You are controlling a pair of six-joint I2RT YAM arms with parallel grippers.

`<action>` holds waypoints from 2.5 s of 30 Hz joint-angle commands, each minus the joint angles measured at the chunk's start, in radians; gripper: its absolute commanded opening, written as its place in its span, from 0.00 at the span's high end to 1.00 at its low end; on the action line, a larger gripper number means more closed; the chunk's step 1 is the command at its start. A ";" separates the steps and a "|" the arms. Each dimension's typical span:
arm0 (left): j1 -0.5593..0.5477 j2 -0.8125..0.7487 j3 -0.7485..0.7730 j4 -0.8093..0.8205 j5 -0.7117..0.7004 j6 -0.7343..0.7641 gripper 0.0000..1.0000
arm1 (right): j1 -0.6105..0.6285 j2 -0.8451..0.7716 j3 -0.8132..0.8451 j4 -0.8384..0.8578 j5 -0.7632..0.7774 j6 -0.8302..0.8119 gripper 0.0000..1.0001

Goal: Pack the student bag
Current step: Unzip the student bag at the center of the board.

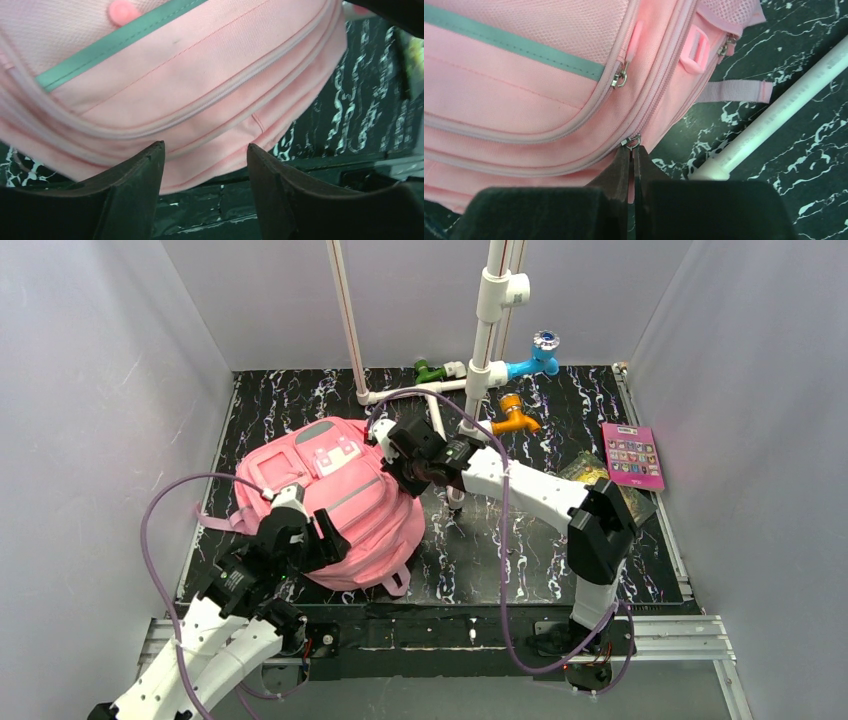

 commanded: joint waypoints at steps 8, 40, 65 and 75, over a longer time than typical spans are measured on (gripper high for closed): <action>0.006 -0.030 -0.015 -0.010 -0.093 -0.059 0.36 | -0.052 0.161 0.281 -0.125 0.154 -0.084 0.99; 0.007 0.076 -0.278 0.494 0.064 -0.123 0.63 | 0.206 -0.105 -0.156 0.078 0.020 0.358 0.99; 0.119 0.044 -0.219 0.468 -0.076 0.045 0.16 | -0.041 0.147 0.173 -0.155 0.162 -0.032 0.99; 0.180 0.082 -0.370 0.679 0.225 -0.075 1.00 | 0.017 0.115 0.187 -0.196 0.111 0.135 0.99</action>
